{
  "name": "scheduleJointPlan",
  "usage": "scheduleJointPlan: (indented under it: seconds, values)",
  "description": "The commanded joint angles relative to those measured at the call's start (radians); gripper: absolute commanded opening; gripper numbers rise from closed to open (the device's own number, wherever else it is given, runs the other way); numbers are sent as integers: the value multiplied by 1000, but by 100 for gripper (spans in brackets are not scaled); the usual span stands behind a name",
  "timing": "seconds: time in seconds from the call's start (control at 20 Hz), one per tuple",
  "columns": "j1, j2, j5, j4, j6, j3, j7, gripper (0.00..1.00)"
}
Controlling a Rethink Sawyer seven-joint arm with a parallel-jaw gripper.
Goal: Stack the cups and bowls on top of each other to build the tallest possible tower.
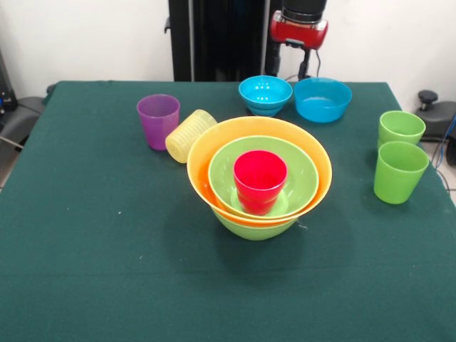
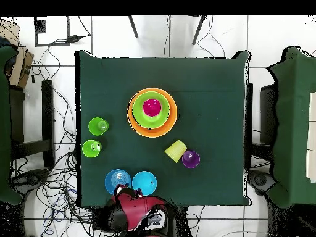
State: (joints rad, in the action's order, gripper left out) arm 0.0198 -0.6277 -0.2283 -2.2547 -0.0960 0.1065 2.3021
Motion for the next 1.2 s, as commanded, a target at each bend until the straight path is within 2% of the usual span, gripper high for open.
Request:
scheduleJointPlan:
  seconds: [0.05,0.65,1.2]
  values:
    - [29,-6,81,100,0,-86,139,100]
    - [51,5,130,110,-5,-83,138,100]
    - [46,52,128,121,-59,-75,136,100]
